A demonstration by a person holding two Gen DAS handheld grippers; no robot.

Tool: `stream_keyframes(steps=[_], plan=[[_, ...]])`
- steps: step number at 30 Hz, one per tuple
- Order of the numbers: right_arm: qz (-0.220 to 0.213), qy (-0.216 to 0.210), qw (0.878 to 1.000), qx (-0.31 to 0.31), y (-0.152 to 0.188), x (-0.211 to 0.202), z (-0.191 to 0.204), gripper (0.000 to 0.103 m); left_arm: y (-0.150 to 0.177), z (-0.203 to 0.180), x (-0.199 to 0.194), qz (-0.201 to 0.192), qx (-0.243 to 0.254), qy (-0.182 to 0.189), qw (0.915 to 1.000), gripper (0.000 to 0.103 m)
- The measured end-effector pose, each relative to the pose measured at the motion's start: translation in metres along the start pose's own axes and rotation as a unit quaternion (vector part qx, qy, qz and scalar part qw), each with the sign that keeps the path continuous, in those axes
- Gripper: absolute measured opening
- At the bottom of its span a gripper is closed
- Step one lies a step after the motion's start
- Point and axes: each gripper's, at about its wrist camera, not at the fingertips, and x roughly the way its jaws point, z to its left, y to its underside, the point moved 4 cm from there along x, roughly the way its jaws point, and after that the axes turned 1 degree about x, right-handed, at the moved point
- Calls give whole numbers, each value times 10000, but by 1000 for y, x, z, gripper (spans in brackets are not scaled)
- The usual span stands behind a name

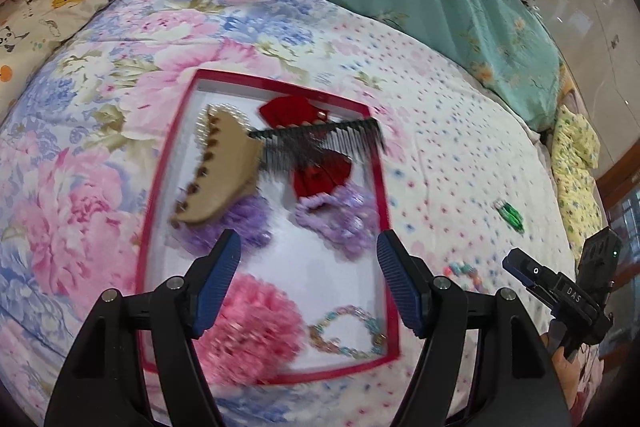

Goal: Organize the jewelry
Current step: 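Move the left gripper to the pastel beaded bracelet while the right moves to the green braided tie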

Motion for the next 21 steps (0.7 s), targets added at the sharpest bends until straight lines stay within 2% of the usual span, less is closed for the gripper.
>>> stream_keyframes(steps=[12, 17, 21], plan=[[-324, 352, 9981, 400, 10, -46, -48, 56, 27, -52, 5, 295, 402, 280, 9984, 70], [-474, 544, 9964, 450, -1, -62, -63, 63, 39, -80, 13, 465, 616, 418, 9961, 70], [-455, 695, 9963, 201, -19, -67, -69, 64, 49, -107, 25, 643, 870, 519, 9928, 70]])
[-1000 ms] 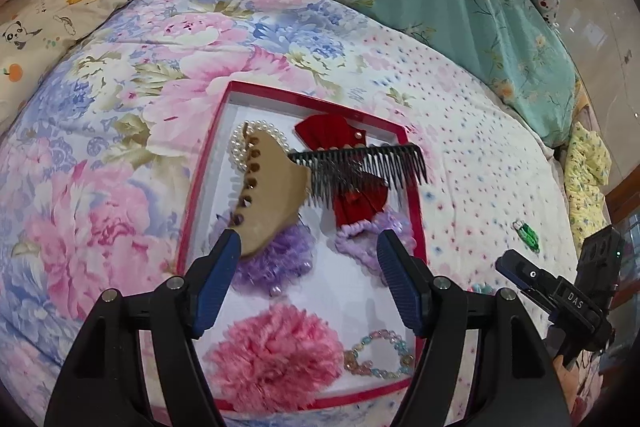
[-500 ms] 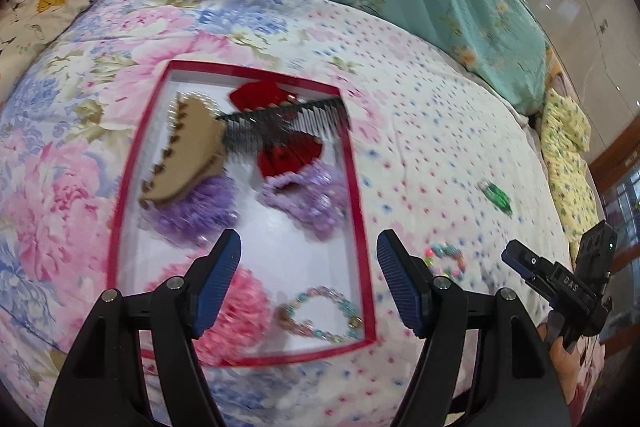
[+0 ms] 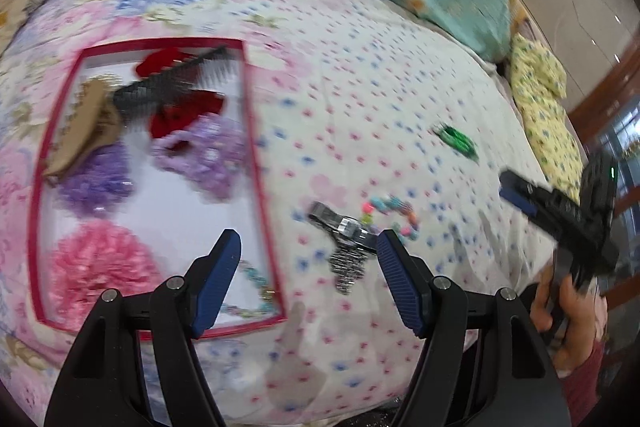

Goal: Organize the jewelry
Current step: 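Move the left gripper to the pastel beaded bracelet while the right moves to the green braided tie, then grasp the pastel beaded bracelet with the left gripper while the right grasps the green braided tie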

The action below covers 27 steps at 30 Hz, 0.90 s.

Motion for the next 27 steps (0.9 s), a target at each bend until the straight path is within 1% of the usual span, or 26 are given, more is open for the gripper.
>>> stream_keyframes(steps=[3, 5, 7, 11, 13, 15, 17, 19, 22, 25, 26, 27], plan=[[95, 249, 9986, -465, -18, 2, 0, 67, 0, -18, 10, 86, 196, 26, 9998, 70], [228, 414, 9954, -838, -30, 7, 0, 75, 0, -31, 18, 167, 324, 89, 9993, 70], [422, 540, 9900, -1233, -38, 14, 1, 78, 0, -42, 27, 250, 468, 106, 9985, 70], [707, 659, 9780, -1846, -47, 28, 2, 78, -3, -65, 45, 391, 826, 160, 9957, 71], [825, 694, 9713, -2118, -51, 36, 0, 78, -6, -76, 57, 524, 1007, 206, 9933, 71], [917, 715, 9672, -2256, -55, 43, -4, 78, -7, -86, 69, 671, 1204, 263, 9901, 70], [973, 706, 9654, -2313, -60, 49, -9, 78, -9, -96, 82, 779, 1394, 246, 9869, 71], [1013, 802, 9625, -2385, -63, 56, -14, 78, -9, -102, 95, 924, 1485, 243, 9843, 71], [1105, 661, 9641, -2323, -68, 65, -21, 78, -5, -107, 115, 1096, 1564, 143, 9815, 71], [1259, 676, 9629, -2289, -69, 77, -27, 78, 0, -110, 127, 1176, 1644, 90, 9793, 70], [1307, 621, 9633, -2263, -68, 80, -30, 78, 2, -111, 129, 1113, 1714, 26, 9789, 67], [1333, 619, 9640, -2216, -68, 83, -32, 78, 2, -112, 129, 1063, 1763, 14, 9786, 60]])
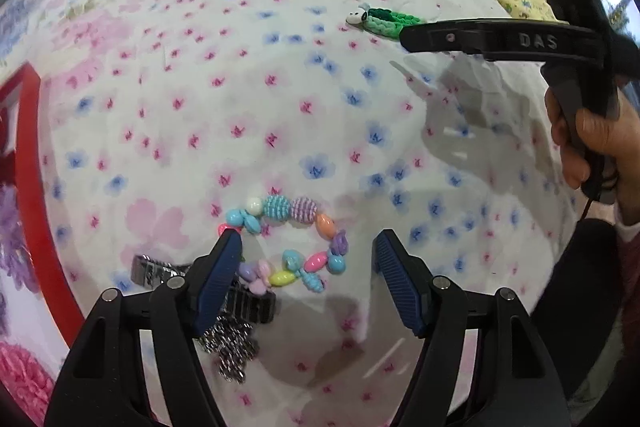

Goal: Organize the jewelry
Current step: 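Grasp the pastel beaded bracelet with the left gripper while the right grasps the green braided tie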

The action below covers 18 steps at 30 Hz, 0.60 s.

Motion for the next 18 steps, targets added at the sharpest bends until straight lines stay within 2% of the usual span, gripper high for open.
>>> stream_keyframes(steps=[1, 3, 4, 5, 7, 11, 18], plan=[[29, 8, 10000, 24, 0, 2, -2, 78, 0, -2, 0, 4, 8, 132, 9999, 46], [97, -19, 9999, 70, 3, 7, -4, 76, -3, -2, -2, -56, 9, 125, 9999, 20], [75, -7, 9999, 73, 3, 6, -4, 67, -5, -3, -3, -54, 20, 159, 9999, 8], [73, 24, 9999, 70, 3, 6, -4, 50, -6, -3, -3, -60, 6, 164, 9998, 6], [97, 82, 9998, 132, 4, 6, -6, 27, -6, -3, -3, -77, 0, 162, 9998, 6], [157, -60, 9996, 220, 9, 3, -4, 19, -2, -3, -13, -208, -63, 305, 9993, 6], [138, -468, 9985, 255, 23, -13, 22, 18, 6, 12, -50, -604, -430, 593, 9955, 5]])
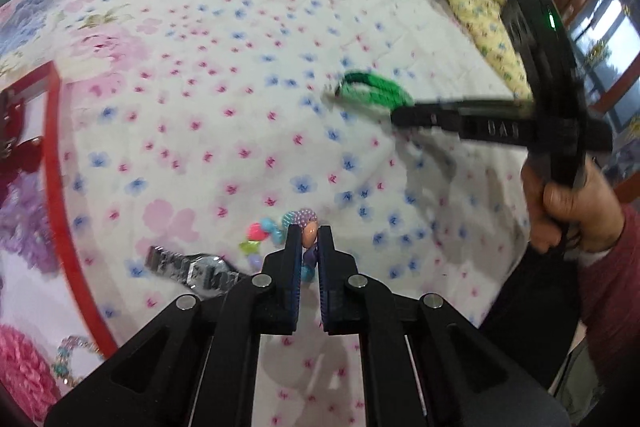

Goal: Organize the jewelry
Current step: 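Grasp the pastel beaded bracelet with the left gripper while the right grasps the green braided tie, then carry the beaded bracelet and green tie into the tray and release both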

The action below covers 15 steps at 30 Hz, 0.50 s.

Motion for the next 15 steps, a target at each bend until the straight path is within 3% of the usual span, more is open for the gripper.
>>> stream_keyframes(steps=[7, 15], plan=[[-301, -430, 9980, 344, 21, -20, 27, 18, 4, 14, -38, -407, -384, 218, 9982, 5], [-535, -919, 9921, 660, 46, -28, 58, 18, 13, 36, -72, -773, -706, 192, 9943, 5]])
